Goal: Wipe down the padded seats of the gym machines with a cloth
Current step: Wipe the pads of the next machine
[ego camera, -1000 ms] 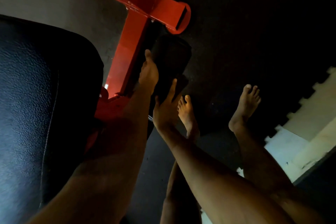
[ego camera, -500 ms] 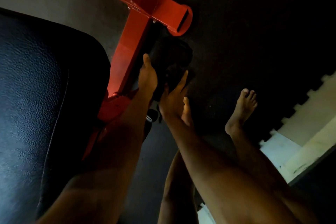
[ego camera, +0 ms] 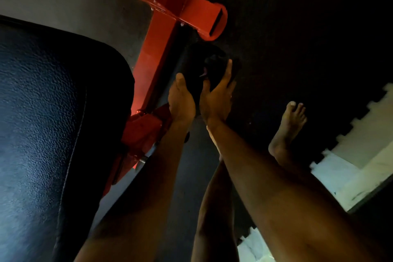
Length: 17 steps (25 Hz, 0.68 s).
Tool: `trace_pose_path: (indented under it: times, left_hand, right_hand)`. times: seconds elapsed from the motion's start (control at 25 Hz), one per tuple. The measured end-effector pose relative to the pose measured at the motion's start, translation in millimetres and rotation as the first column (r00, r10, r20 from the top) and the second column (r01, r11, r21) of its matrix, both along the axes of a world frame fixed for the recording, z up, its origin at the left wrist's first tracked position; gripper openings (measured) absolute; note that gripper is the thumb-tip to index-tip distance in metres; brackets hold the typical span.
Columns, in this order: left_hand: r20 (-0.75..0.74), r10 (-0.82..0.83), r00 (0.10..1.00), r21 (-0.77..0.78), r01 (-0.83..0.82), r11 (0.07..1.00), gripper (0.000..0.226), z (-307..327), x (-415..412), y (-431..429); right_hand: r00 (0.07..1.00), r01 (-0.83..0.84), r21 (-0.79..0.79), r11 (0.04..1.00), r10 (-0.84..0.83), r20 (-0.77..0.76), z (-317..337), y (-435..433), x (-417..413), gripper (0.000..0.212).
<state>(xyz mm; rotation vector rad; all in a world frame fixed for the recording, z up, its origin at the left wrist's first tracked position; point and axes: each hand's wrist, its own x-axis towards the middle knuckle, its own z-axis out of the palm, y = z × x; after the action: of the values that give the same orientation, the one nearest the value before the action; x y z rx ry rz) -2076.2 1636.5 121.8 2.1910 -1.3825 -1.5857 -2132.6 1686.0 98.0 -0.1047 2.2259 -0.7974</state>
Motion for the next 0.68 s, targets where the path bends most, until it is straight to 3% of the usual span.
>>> trace_pose_path:
  times: [0.12,0.2,0.24,0.32,0.4,0.52,0.6,0.68]
  left_hand:
    - [-0.01,0.042,0.999,0.14,-0.04,0.989,0.099,-6,7,-28]
    - [-0.009,0.024,1.0,0.201,-0.022,0.979,0.09,-19,13,-34]
    - [0.008,0.0,1.0,0.216,-0.002,0.976,0.095,-26,17,-34]
    - [0.073,-0.031,0.997,0.164,0.019,0.986,0.113,-39,21,-28]
    - [0.15,-0.089,0.985,0.078,0.078,0.994,0.104,-23,8,-16]
    - [0.128,-0.128,0.983,-0.023,0.132,0.991,0.066,11,-10,14]
    - [0.047,-0.104,0.993,-0.04,0.105,0.994,0.069,13,-5,24]
    - [0.062,-0.092,0.994,-0.056,0.095,0.994,0.089,2,1,11]
  right_hand:
    - [1.0,0.028,0.088,0.996,-0.028,-0.005,2,18,49,0.084]
    - [0.995,-0.097,0.083,0.992,0.093,0.044,20,32,76,0.09]
    - [0.982,-0.171,0.071,0.983,0.164,0.092,30,37,81,0.091]
    - [0.96,-0.277,0.025,0.961,0.275,0.048,38,39,73,0.088]
    - [0.951,-0.304,0.041,0.952,0.306,-0.052,33,22,44,0.085]
    - [0.979,-0.168,0.038,0.985,0.171,-0.111,13,-5,-1,0.084]
    - [0.992,-0.119,-0.014,0.993,0.118,-0.039,-7,-4,-18,0.083]
    - [1.0,0.003,-0.053,0.999,-0.003,0.007,-12,9,-12,0.086]
